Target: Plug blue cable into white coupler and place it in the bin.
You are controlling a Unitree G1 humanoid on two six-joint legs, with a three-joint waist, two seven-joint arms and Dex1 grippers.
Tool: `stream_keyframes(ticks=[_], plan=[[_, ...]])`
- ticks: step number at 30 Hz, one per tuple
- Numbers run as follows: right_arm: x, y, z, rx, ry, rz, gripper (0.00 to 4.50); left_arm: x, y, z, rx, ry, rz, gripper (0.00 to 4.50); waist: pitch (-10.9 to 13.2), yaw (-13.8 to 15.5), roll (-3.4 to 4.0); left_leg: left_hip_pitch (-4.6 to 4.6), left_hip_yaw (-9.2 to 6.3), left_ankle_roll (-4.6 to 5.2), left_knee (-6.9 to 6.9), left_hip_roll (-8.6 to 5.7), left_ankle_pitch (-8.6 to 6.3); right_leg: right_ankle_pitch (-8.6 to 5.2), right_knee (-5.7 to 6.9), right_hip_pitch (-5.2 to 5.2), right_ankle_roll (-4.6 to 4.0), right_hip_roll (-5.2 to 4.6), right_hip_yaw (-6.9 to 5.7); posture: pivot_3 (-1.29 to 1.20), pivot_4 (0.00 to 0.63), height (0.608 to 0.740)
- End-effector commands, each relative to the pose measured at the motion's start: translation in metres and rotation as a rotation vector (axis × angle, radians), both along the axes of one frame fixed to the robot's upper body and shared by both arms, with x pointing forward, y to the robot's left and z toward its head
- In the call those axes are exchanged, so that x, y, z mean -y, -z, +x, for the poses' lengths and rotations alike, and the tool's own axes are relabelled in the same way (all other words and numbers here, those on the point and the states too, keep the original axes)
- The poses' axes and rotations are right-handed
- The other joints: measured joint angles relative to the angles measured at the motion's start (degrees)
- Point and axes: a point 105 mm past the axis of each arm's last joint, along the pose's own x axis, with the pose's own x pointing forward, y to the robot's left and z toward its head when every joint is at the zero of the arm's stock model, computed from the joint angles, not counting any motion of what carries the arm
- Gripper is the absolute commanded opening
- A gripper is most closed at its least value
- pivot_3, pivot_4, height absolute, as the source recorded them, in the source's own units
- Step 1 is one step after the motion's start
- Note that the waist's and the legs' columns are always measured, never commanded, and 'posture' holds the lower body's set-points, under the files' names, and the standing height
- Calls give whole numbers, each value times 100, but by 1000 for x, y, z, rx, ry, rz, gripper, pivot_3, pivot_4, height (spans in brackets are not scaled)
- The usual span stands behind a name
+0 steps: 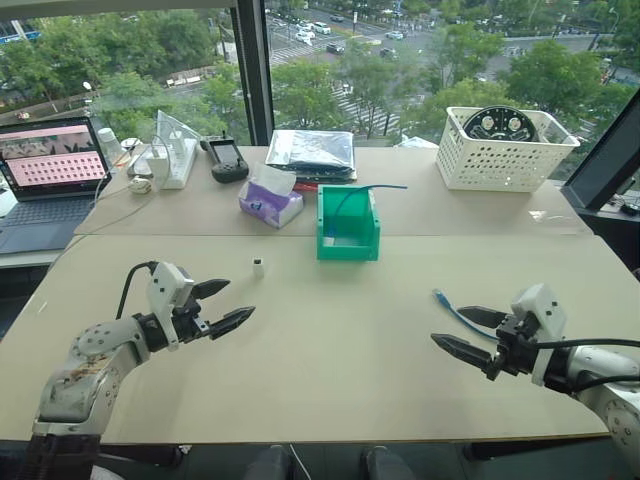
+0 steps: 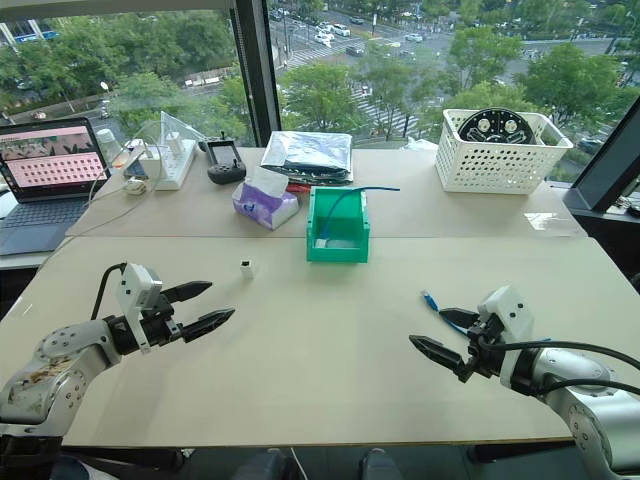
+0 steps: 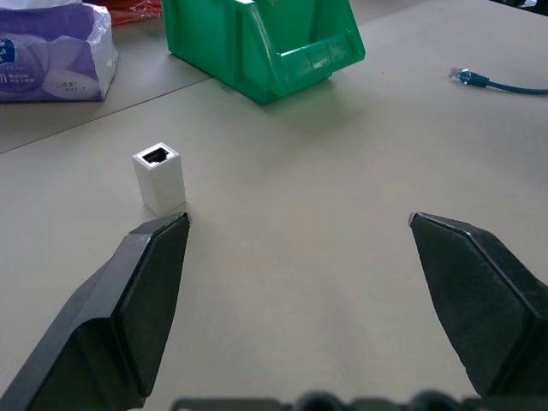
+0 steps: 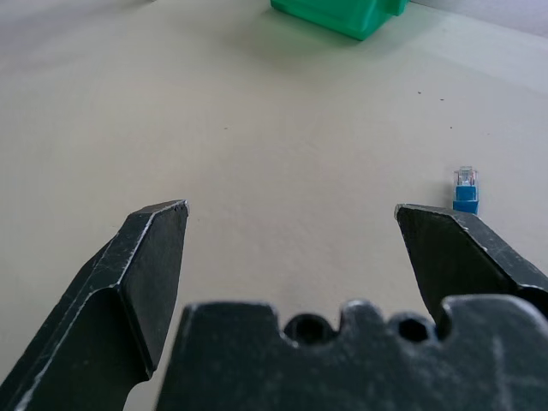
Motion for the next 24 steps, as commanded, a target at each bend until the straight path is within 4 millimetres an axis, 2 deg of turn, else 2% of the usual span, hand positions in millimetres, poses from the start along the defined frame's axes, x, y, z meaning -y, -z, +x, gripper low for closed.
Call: stream_keyframes(ticks=[1, 4, 7, 15, 20, 23, 24], plan=[[5, -15, 3, 56, 31, -43, 4478, 8, -14, 2, 3, 84, -18, 4396, 0, 0, 0, 0, 0, 0, 0, 0, 0, 0, 0, 0, 0, 0, 0, 0, 150, 736], [33, -13, 26, 67, 175, -169, 4478, 28, -36, -7, -7, 274, -66, 4396, 7, 13, -9, -7, -2, -1, 12, -3, 1, 0, 10, -4, 0, 1, -2, 0, 150, 736], [46, -14, 44, 74, 267, -174, 4478, 37, -42, -16, -29, 360, -69, 4396, 7, -12, -11, -2, 7, -2, 20, -3, 2, -15, 9, 1, -21, 0, 2, 0, 150, 736], [42, 6, 75, -7, 247, -187, 4478, 52, -44, -27, -30, 432, -10, 4396, 9, -71, -12, 7, 3, 0, 6, -1, 1, 13, 28, -4, -39, 17, 7, 0, 150, 736], [35, 23, 85, -82, 197, -187, 4478, 53, -45, -26, -10, 417, 8, 4396, 9, -77, -13, 8, 3, 0, 10, -3, 1, 13, 28, 1, -38, 17, 8, 0, 150, 736], [39, 34, 92, -107, 208, -203, 4478, 53, -42, -25, -7, 405, 26, 4396, 9, -83, -13, 10, 2, 1, 10, -4, 1, 13, 27, 3, -38, 17, 8, 0, 150, 736], [39, 36, 93, -109, 208, -208, 3976, 53, -42, -24, -6, 402, 26, 4396, 9, -88, -13, 11, 3, 0, 10, -4, 1, 14, 28, 3, -38, 17, 8, 0, 150, 736]])
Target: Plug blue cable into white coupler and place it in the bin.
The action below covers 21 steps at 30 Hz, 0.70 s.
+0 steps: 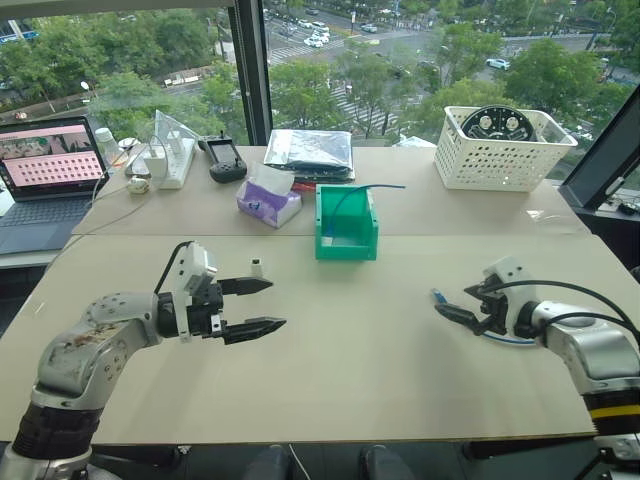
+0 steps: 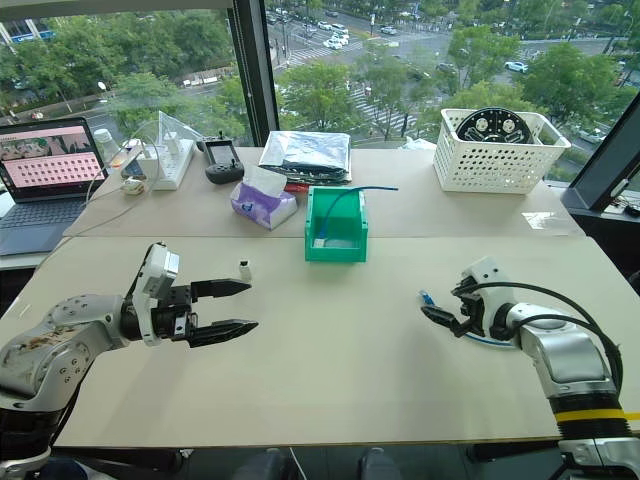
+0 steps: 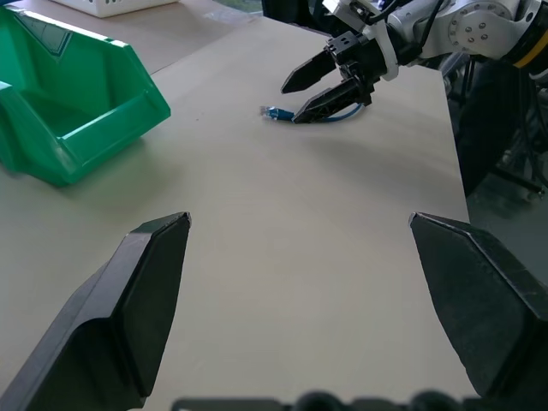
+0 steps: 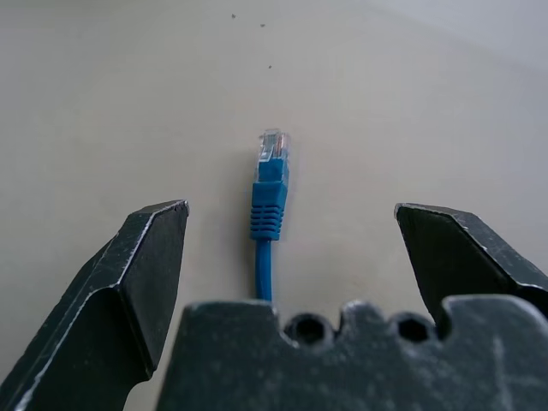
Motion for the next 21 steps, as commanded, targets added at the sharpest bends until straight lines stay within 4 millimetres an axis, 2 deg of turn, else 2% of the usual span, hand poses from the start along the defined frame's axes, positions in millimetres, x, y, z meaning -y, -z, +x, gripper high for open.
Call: stream_keyframes(ticks=[1, 4, 5, 9, 12, 14, 15, 16, 18, 21], plan=[[6, 2, 7, 10, 1, -29, 3745, 3, -6, -1, 54, 5, 27, 4396, 1, -9, -2, 6, 1, 0, 0, 0, 0, 0, 0, 5, 0, 0, 0, 0, 150, 736], [4, 6, 6, 2, -47, -73, 2846, 3, -6, 0, 62, 0, 33, 4396, 1, -37, -2, 14, 1, 0, 0, 1, 0, 0, 1, 11, 0, 0, 0, 0, 150, 736], [3, 5, 6, 5, -59, -71, 2372, 3, -6, 0, 63, -2, 34, 4396, 0, -40, -2, 19, 1, 0, -1, 2, 0, 0, 1, 14, 0, 1, 0, 0, 150, 736], [-4, 2, 4, 14, -136, -96, 1048, 2, -4, 3, 77, -8, 60, 4396, 0, -49, -2, 22, 1, 0, 0, 3, 0, 0, 5, 15, 0, 2, 1, 0, 150, 736], [-20, -5, 4, 64, -281, -191, 48, 4, -1, 4, 87, 5, 84, 4396, 0, -52, -2, 22, 2, 0, -1, 2, 0, 0, 6, 14, 0, 1, 3, 0, 150, 736], [-37, -10, 1, 96, -430, -249, 16, 7, 4, 5, 97, 24, 120, 4396, 1, -53, -2, 23, 3, 0, -1, 2, 0, 0, 6, 13, 0, 2, 3, 0, 150, 736], [-57, -10, -11, 78, -597, -280, 16, 9, 10, 4, 99, 47, 158, 4396, 1, -62, -2, 22, 3, 0, -1, 2, 0, 0, 6, 11, 0, 2, 3, 0, 150, 736], [-69, -9, -20, 58, -710, -299, 16, 10, 15, 4, 100, 63, 183, 4396, 1, -70, -1, 23, 4, 0, -2, 3, 0, 0, 6, 11, 0, 4, 2, 0, 150, 736], [-87, -7, -32, 35, -859, -318, 16, 13, 24, 3, 108, 101, 236, 4396, 1, -97, -1, 27, 7, 0, -7, 6, 0, -1, 6, 9, -1, 10, 4, 0, 150, 736], [-113, -9, -37, 43, -1007, -321, 16, 20, 28, 3, 114, 137, 243, 4396, 1, -90, -2, 25, 3, -1, -7, 7, 0, -1, 8, 7, -3, 13, 4, 0, 150, 736]])
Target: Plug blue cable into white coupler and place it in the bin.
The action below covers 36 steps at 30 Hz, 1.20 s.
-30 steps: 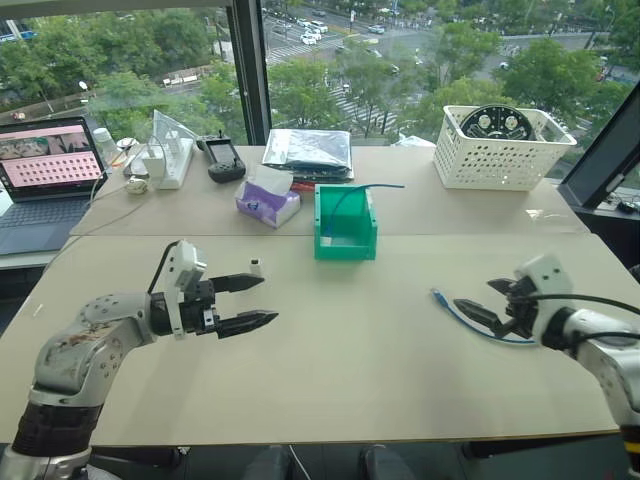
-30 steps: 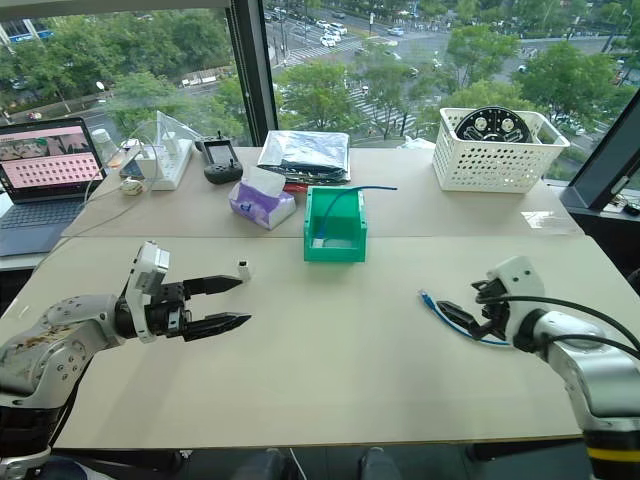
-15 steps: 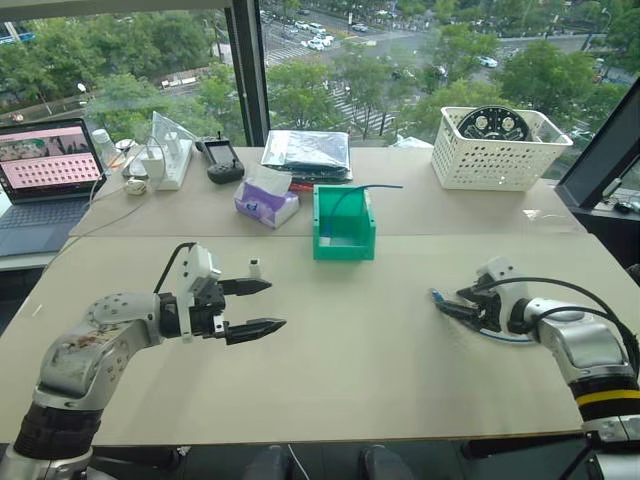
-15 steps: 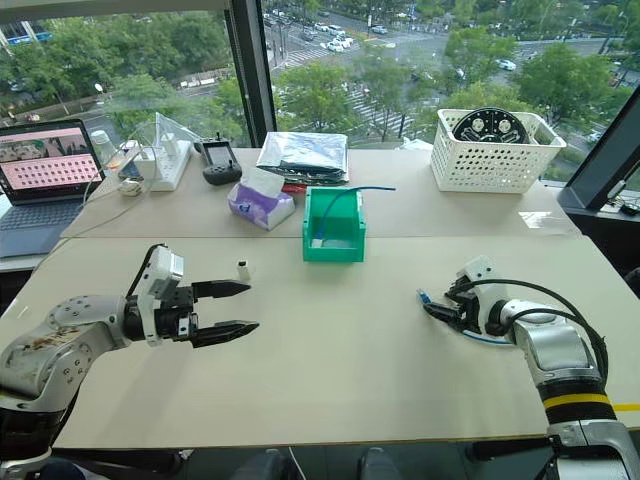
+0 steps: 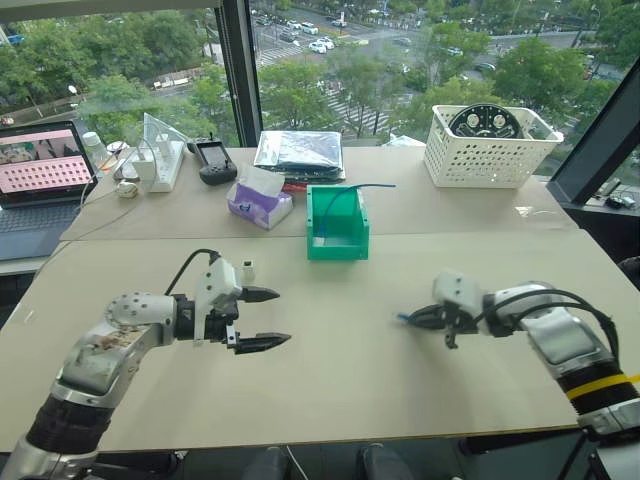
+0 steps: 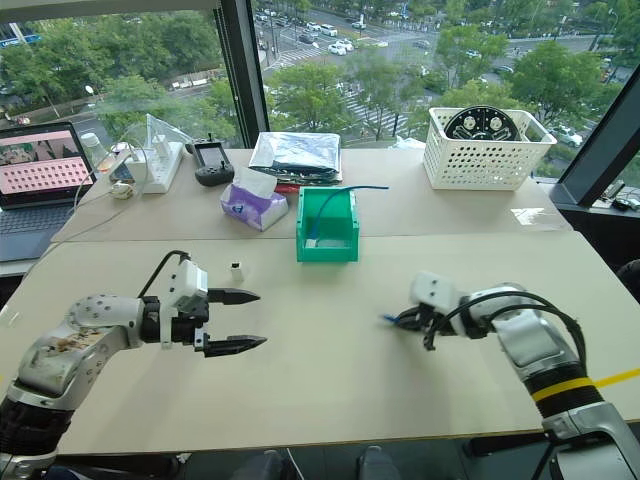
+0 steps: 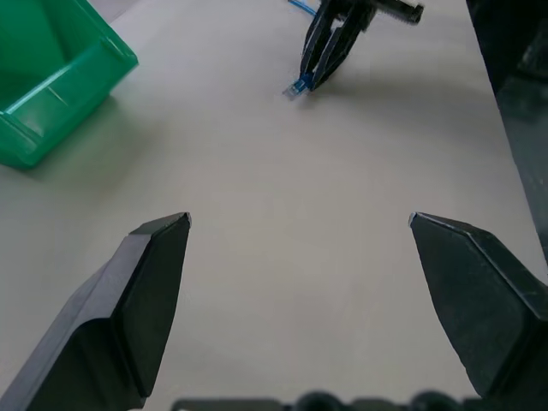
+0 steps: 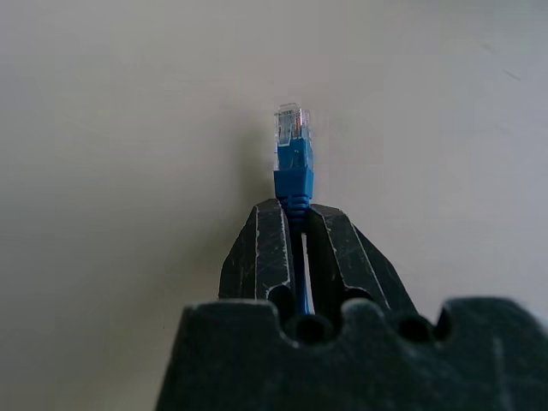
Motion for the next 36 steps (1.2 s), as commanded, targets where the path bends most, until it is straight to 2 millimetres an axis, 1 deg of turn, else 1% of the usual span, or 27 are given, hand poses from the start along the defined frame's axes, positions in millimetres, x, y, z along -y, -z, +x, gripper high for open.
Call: stream_keyframes(ticks=[1, 4, 6, 9, 13, 14, 15, 17, 18, 22, 24, 25, 31, 36], plan=[[-34, -11, -6, 25, -210, -18, 16, 9, -4, 1, 44, 52, 5, 4396, 1, 4, -1, 0, 0, 0, 1, 0, 0, 0, 0, 0, 0, 0, 0, 0, 150, 736], [-62, -15, 0, 58, -350, -50, 16, 14, -2, 2, 60, 84, 32, 4396, 3, 3, -1, -2, -1, -1, 7, 0, 1, 1, 2, -2, 0, -1, 1, 0, 150, 736], [-70, -15, 4, 58, -387, -65, 16, 17, -1, 2, 62, 91, 29, 4396, 4, 13, -1, -2, -2, -4, 6, -1, 3, 3, 4, -3, -2, -1, 0, 0, 150, 736], [-77, -17, 10, 34, -384, -46, 16, 23, 0, 1, 48, 100, 17, 4396, 4, 73, -1, -6, -14, -4, 4, -5, 2, 4, 6, -3, -4, -5, -7, 0, 150, 736], [-72, -15, 13, 2, -379, -81, 16, 32, 5, 0, 50, 126, 25, 4396, 4, 93, -1, -15, -14, -6, 5, -14, 1, 5, 4, -6, -4, -13, -8, 0, 150, 736], [-71, -15, 14, -1, -372, -76, 958, 35, 7, 0, 53, 132, 28, 4396, 4, 87, -1, -16, -13, -6, 5, -15, 1, 5, 4, -8, -4, -13, -8, 0, 150, 736], [-70, -16, 15, -4, -363, -74, 1174, 37, 9, 1, 59, 138, 33, 4396, 4, 81, -1, -14, -13, -6, 4, -15, 1, 5, 4, -7, -4, -13, -7, 0, 150, 736], [-69, -23, 15, -9, -340, -29, 1907, 43, 12, 3, 70, 140, 37, 4396, 4, 76, -1, -12, -14, -6, 4, -12, 1, 5, 7, -7, -5, -10, -9, 0, 150, 736], [-70, -27, 15, -17, -325, 5, 2191, 45, 13, 4, 77, 145, 42, 4396, 4, 77, 0, -11, -14, -6, 4, -13, 1, 5, 9, -7, -6, -10, -8, 0, 150, 736], [-68, -56, 11, -24, -233, 156, 3581, 57, 21, 8, 87, 165, 67, 4396, 4, 74, 0, -9, -15, -9, 6, -12, 3, 7, 14, -7, -8, -9, -7, 0, 150, 736], [-64, -66, 7, -24, -188, 202, 4261, 63, 24, 15, 100, 153, 74, 4396, 4, 93, 0, -10, -15, -9, 6, -12, 2, 7, 15, -7, -7, -10, -7, 0, 150, 736], [-60, -70, 3, -30, -169, 219, 4467, 65, 25, 18, 104, 148, 78, 4396, 4, 99, 0, -10, -16, -9, 7, -13, 2, 7, 14, -6, -7, -10, -8, 0, 150, 736], [-44, -86, -15, -5, -25, 299, 4467, 77, 42, 32, 64, 114, 57, 4396, 4, 153, -1, -13, -16, -8, 8, -13, 2, 7, 12, -6, -7, -11, -9, 0, 150, 736], [-30, -86, -19, 4, 103, 316, 4467, 86, 56, 31, 45, 153, 89, 4396, 4, 154, -1, -13, -14, -8, 10, -12, 2, 7, 11, -6, -7, -12, -8, 0, 150, 736]])
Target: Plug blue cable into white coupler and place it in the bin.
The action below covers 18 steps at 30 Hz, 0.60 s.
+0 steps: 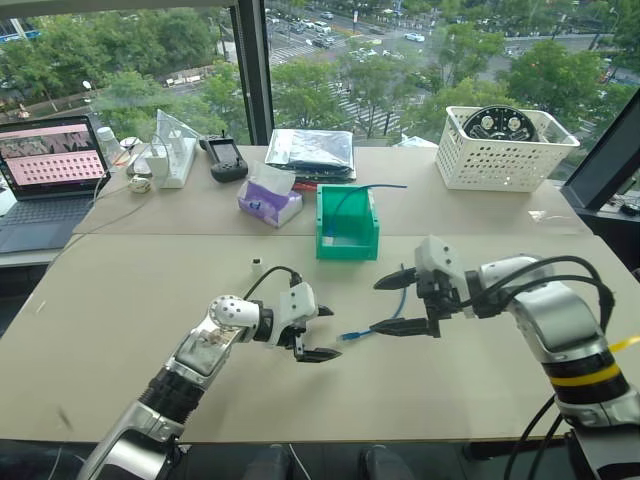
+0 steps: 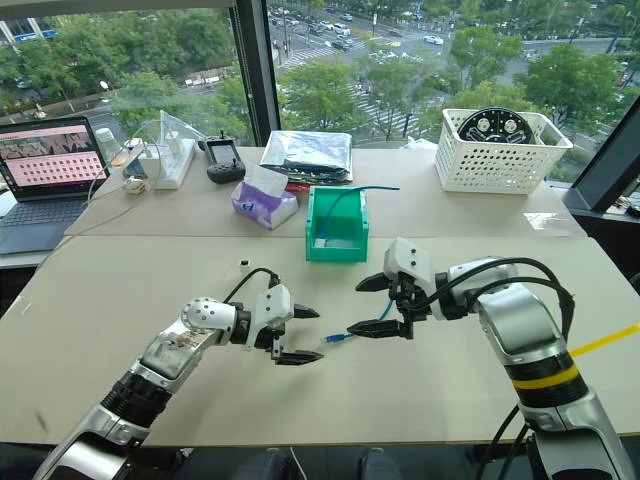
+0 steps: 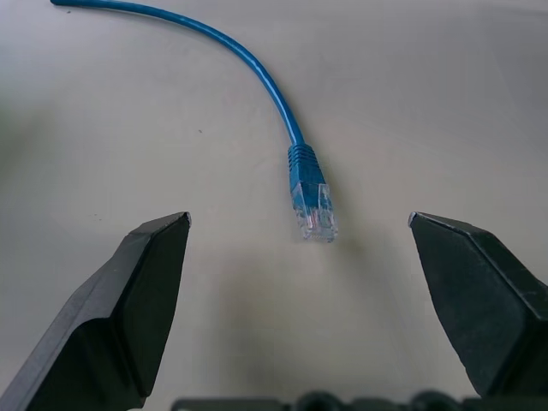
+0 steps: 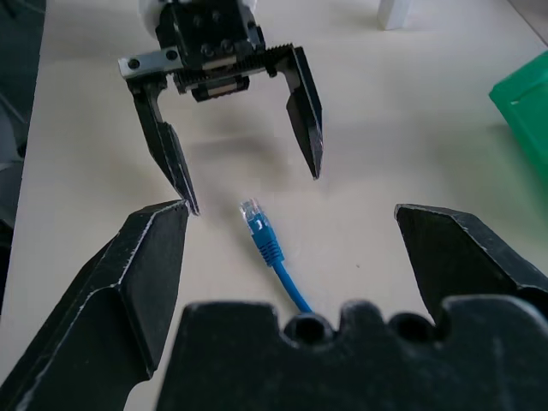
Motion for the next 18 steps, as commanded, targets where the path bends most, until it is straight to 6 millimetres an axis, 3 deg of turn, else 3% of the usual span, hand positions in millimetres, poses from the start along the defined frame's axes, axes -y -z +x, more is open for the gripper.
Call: stream_keyframes(ticks=[1, 4, 6, 12, 17, 18], plan=[[9, -12, -2, 39, 75, 20, 4467, 7, 3, -2, 36, 52, 33, 4396, 0, 1, 0, 0, 0, 0, 0, 0, 0, 0, 0, 0, 0, 0, 0, 0, 150, 736], [13, -12, -2, 43, 115, 28, 4467, 10, 7, -1, 23, 53, 44, 4396, 0, 10, 0, 0, 0, 0, 2, 0, 0, 0, -1, 2, 0, 0, 1, 0, 150, 736], [16, -12, -1, 48, 141, 29, 4500, 9, 10, -1, 0, 40, 61, 3890, 0, 12, 0, 0, 1, 0, 3, -1, 0, 0, -2, 3, 1, -1, 2, 0, 150, 736], [26, -8, -1, 50, 183, 4, 4500, 8, 12, 1, -27, 26, 70, 1713, 0, 13, 0, 0, 1, 0, 3, -1, 0, -1, -4, 5, 3, -1, 1, 0, 150, 736], [33, -5, -13, 16, 214, -3, 4500, 10, 11, 2, -31, 5, 58, 31, -1, 21, -1, 0, -1, 1, 3, 0, 0, -2, -4, 5, 4, 0, 0, 0, 150, 736], [34, -5, -16, -7, 227, 6, 4500, 11, 10, 2, -28, 3, 53, 6, -1, 21, -1, 0, -1, 1, 3, 0, 0, -2, -3, 6, 4, 0, 1, 0, 150, 736]])
